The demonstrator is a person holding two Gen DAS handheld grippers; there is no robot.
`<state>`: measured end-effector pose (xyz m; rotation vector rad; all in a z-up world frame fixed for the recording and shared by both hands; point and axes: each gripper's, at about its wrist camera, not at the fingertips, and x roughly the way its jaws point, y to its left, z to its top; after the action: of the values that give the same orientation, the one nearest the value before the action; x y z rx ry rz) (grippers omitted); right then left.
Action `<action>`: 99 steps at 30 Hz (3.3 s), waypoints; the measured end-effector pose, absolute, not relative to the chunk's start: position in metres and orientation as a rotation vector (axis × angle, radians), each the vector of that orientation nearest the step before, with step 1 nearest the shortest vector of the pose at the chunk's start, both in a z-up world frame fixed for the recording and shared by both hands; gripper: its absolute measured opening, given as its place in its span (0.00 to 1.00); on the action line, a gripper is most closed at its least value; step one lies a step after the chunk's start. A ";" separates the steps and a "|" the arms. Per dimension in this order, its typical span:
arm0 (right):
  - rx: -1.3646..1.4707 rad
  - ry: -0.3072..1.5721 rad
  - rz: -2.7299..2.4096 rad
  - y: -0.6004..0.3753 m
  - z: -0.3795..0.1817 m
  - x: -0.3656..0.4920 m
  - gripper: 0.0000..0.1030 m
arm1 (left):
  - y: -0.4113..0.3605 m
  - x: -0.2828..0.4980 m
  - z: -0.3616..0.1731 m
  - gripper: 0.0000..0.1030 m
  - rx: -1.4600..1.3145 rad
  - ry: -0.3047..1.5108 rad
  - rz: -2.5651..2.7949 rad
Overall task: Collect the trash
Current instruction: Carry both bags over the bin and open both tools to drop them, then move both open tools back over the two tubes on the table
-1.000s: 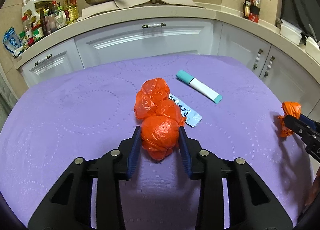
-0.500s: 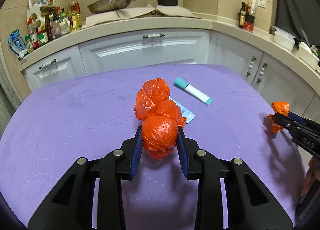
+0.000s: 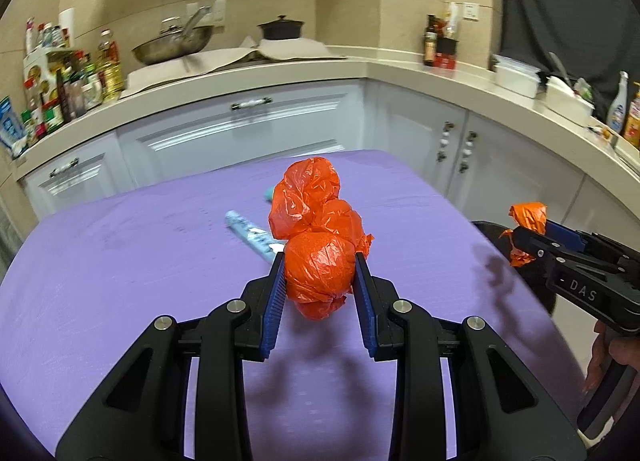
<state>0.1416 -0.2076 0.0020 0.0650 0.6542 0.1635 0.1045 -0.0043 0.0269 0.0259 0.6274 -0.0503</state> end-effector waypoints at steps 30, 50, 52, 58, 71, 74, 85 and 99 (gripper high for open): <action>0.128 0.595 -0.053 -0.332 0.001 0.124 0.43 | -0.177 0.133 0.019 0.30 0.138 0.591 -0.306; 0.173 0.600 -0.093 -0.364 -0.024 0.160 0.45 | -0.233 0.178 -0.002 0.33 0.201 0.628 -0.347; 0.188 0.599 -0.102 -0.369 -0.029 0.166 0.59 | -0.237 0.180 -0.004 0.45 0.215 0.629 -0.349; 0.206 0.604 -0.129 -0.375 -0.036 0.171 0.59 | -0.233 0.186 -0.007 0.52 0.203 0.640 -0.337; 0.196 0.569 -0.064 -0.339 -0.018 0.156 0.59 | -0.176 0.174 0.010 0.58 0.142 0.641 -0.249; 0.192 0.560 -0.022 -0.319 -0.013 0.156 0.59 | -0.150 0.166 0.012 0.58 0.120 0.651 -0.213; 0.142 0.578 0.182 -0.219 -0.003 0.176 0.59 | -0.022 0.143 0.019 0.58 0.033 0.668 0.013; 0.000 0.625 0.335 -0.100 -0.001 0.203 0.59 | 0.128 0.112 0.011 0.58 -0.090 0.687 0.252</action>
<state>0.2030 -0.1002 -0.0010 -0.0002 0.6245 0.3351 0.1120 0.1284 0.0112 -0.0896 0.6871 0.2516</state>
